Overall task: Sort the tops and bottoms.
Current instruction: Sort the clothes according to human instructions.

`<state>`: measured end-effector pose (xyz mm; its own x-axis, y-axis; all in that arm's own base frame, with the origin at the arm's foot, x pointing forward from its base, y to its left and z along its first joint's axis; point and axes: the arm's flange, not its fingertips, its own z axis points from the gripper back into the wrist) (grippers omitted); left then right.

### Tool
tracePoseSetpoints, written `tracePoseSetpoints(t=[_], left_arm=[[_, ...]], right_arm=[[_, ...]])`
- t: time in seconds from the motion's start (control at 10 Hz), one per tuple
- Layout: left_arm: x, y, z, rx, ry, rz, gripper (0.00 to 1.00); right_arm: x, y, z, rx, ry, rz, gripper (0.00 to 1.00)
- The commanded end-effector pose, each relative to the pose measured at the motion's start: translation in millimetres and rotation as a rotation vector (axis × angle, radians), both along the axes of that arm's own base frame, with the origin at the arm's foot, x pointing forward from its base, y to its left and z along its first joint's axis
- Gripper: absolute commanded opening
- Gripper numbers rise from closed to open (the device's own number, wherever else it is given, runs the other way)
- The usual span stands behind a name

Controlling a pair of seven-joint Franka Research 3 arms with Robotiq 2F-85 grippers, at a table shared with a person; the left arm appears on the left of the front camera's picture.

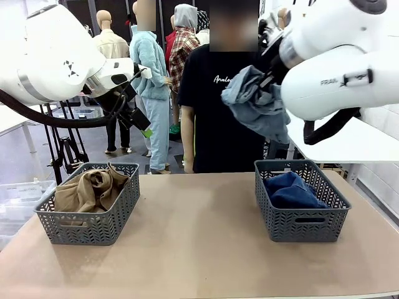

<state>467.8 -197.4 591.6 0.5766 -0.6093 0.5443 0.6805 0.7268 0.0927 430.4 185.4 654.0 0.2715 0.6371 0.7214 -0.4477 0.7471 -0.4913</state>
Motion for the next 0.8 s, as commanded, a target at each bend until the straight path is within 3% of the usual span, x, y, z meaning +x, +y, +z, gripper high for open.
tracePoseSetpoints(t=[0.0,0.2,0.5,0.7], left_arm=[[0,1,0,0.000,-0.001,0.001,1.00],[0,1,0,0.000,-0.001,0.001,1.00],[0,1,0,0.000,-0.001,0.001,1.00],[0,1,0,0.000,-0.001,0.001,1.00]], right_arm=[[-1,-24,-28,-0.006,0.039,-0.118,0.00],[-11,-47,-55,-0.010,0.139,-0.166,0.00],[-20,-70,-84,0.027,0.228,-0.218,0.00],[-13,-63,-81,-0.024,0.214,-0.249,0.00]])
